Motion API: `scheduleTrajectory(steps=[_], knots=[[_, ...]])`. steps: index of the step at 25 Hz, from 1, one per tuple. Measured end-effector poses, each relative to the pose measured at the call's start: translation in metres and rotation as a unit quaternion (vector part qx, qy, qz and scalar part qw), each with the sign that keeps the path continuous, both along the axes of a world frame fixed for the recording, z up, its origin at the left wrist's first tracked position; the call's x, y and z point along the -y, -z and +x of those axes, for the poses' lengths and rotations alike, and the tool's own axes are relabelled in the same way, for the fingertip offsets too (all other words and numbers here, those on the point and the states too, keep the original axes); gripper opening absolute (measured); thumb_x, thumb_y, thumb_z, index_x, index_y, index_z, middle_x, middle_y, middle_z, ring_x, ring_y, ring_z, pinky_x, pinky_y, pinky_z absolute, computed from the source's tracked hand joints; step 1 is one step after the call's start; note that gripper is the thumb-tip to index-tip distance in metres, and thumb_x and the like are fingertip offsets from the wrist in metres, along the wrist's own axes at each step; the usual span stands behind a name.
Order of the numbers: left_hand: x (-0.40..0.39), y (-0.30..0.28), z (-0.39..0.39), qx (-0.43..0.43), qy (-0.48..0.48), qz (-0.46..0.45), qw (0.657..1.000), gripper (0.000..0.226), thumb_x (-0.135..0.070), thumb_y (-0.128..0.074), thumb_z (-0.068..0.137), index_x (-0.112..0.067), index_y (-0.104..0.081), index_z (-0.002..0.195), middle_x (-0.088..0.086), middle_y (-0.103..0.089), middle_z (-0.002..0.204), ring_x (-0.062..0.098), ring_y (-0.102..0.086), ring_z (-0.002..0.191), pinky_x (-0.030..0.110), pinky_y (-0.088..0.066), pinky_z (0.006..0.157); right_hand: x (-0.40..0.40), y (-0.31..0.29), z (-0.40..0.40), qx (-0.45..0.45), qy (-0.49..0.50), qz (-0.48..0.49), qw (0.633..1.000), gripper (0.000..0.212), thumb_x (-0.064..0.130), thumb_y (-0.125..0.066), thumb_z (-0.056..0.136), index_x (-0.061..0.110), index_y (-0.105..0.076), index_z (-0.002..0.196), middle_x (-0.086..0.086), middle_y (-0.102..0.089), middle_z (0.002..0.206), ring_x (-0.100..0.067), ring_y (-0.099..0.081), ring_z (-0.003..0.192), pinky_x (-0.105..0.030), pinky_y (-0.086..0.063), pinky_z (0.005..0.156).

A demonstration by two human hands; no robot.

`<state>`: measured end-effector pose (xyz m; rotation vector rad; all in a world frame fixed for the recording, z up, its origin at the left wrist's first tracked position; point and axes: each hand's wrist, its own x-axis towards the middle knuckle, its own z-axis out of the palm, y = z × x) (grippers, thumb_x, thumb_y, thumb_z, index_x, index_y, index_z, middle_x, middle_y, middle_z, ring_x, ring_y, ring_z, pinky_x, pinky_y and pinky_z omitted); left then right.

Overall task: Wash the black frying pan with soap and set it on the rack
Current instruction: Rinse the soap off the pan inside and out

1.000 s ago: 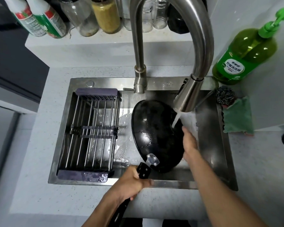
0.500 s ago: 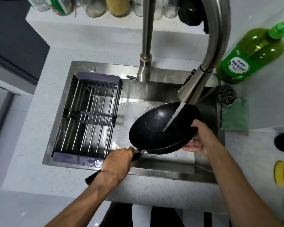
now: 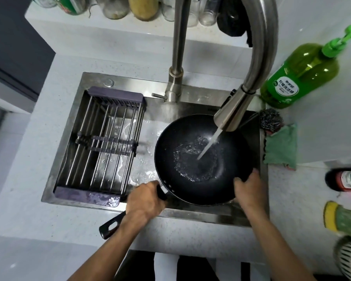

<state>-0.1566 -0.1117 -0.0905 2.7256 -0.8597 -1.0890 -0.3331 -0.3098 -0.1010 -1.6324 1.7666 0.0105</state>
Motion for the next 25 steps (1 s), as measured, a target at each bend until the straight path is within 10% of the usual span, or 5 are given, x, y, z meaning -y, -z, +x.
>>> scheduleTrajectory(steps=[3, 6, 10, 20, 25], knots=[[-0.01, -0.013, -0.005, 0.045, 0.032, 0.01, 0.998, 0.034, -0.05, -0.064, 0.08, -0.024, -0.059, 0.101, -0.001, -0.068, 0.09, 0.018, -0.064, 0.075, 0.028, -0.053, 0.069, -0.029, 0.004, 0.02, -0.155, -0.378, -0.146, 0.901, 0.08, 0.027, -0.046, 0.092, 0.013, -0.005, 0.159, -0.014, -0.002, 0.167, -0.031, -0.001, 0.154, -0.042, -0.004, 0.125], [-0.016, -0.031, -0.007, 0.096, 0.091, 0.052, 0.99, 0.046, -0.061, -0.055, 0.083, -0.025, -0.055, 0.112, 0.004, -0.068, 0.102, 0.023, -0.067, 0.091, 0.034, -0.052, 0.074, -0.041, 0.043, 0.05, -0.061, -0.603, 0.003, 0.795, 0.068, 0.049, -0.03, 0.101, 0.029, 0.0, 0.159, 0.004, 0.018, 0.165, -0.02, 0.013, 0.153, -0.043, -0.002, 0.125], [-0.016, -0.045, -0.007, 0.099, 0.112, 0.033, 0.988, 0.041, -0.059, -0.052, 0.086, -0.027, -0.052, 0.112, 0.002, -0.069, 0.099, 0.023, -0.068, 0.092, 0.034, -0.051, 0.075, -0.025, 0.074, 0.088, -0.094, -0.422, -0.086, 0.898, 0.072, 0.056, -0.019, 0.1, 0.02, 0.001, 0.16, -0.006, 0.007, 0.167, -0.026, 0.009, 0.153, -0.048, 0.002, 0.124], [-0.008, -0.054, -0.003, 0.1, 0.11, 0.047, 0.988, 0.023, -0.036, -0.054, 0.088, -0.026, -0.052, 0.108, -0.002, -0.069, 0.096, 0.021, -0.068, 0.091, 0.028, -0.043, 0.064, -0.029, 0.086, 0.096, -0.03, -0.5, -0.14, 0.854, 0.069, 0.057, -0.012, 0.1, 0.026, 0.0, 0.16, 0.001, 0.018, 0.165, -0.022, 0.012, 0.152, -0.041, 0.008, 0.124], [-0.013, -0.051, -0.002, 0.097, 0.108, 0.031, 0.989, 0.03, -0.034, -0.059, 0.087, -0.03, -0.049, 0.115, -0.003, -0.067, 0.097, 0.016, -0.068, 0.085, 0.026, -0.046, 0.063, -0.018, 0.071, 0.14, 0.024, -0.172, -0.125, 0.977, 0.071, 0.044, -0.031, 0.103, 0.014, -0.001, 0.159, -0.014, 0.004, 0.167, -0.031, 0.0, 0.153, -0.045, -0.004, 0.124]])
